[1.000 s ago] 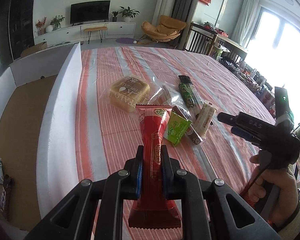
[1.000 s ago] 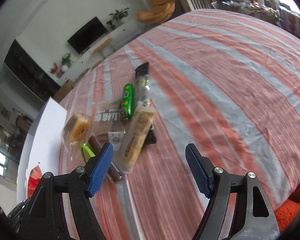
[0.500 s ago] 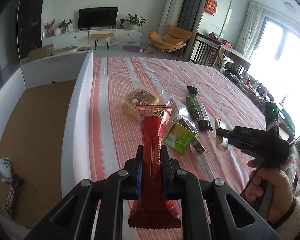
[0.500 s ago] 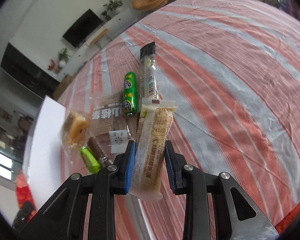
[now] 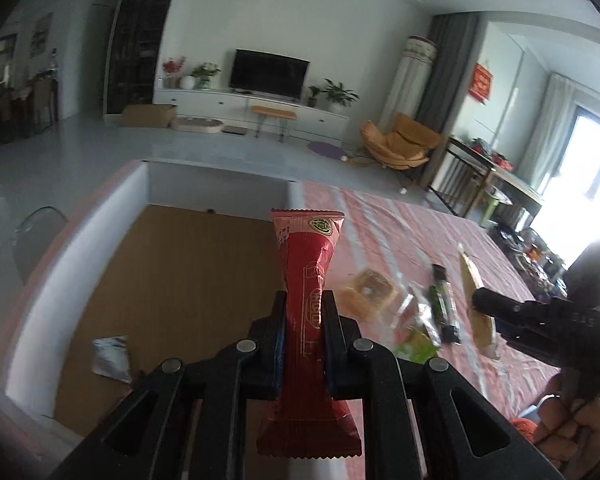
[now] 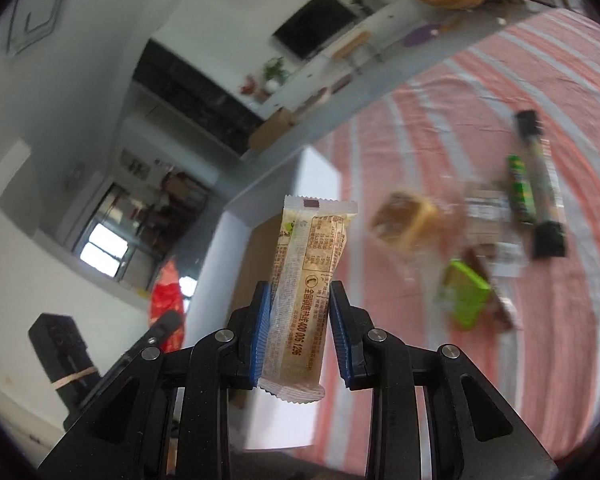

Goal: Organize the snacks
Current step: 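Carry the red bar and cream bar into the box and release both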

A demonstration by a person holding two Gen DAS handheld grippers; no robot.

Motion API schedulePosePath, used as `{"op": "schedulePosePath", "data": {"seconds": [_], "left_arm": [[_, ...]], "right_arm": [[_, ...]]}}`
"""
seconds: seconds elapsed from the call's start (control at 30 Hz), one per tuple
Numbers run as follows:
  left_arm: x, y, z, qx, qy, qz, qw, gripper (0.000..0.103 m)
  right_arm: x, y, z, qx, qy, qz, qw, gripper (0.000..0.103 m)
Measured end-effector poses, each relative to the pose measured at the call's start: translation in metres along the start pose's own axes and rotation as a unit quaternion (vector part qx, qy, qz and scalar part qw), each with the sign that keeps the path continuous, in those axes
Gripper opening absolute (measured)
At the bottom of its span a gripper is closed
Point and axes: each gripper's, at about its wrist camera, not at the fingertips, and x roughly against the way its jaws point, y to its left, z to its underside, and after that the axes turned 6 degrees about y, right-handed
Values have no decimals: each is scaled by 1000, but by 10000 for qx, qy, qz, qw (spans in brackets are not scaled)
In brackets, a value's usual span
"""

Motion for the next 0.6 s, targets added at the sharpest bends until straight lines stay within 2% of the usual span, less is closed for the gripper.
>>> {"op": "schedulePosePath", "data": {"seconds": [0.07,0.1,0.17,0.2,0.23,0.27,0.37,0.47,0.53,0.6], "left_arm": [[2,26,3,143,86,-415,9990,15],[-1,36,6,202,173,-608,9978,17],[-10,54,16,303,438,-995,9936,33],[-15,61,20,385,549,-1120,9914,55],[-19,65,25,477,621,-1194,9898,67],[-22,66,27,546,630,-1207,9892,69],[-27,53,32,580,563,-924,9924,75],[-40,16,32,194,569,-465,9971,78],[-48,-18,34,-132,671,-93,9976,81],[-62,-58,39,-503,868,386,9942,86]], "right_arm": [[-30,41,2,393,296,-84,9988,30],[-43,56,4,551,430,-6,9976,34],[-61,76,11,799,583,170,9949,46],[-63,80,14,863,565,216,9944,61],[-63,79,16,897,510,289,9942,62],[-60,75,18,930,442,384,9939,62],[-43,39,24,852,140,1090,9903,65],[-29,-20,34,165,113,2020,9792,66],[-16,-68,44,-393,70,2762,9603,66],[-5,-111,50,-743,56,3476,9347,66]]}}
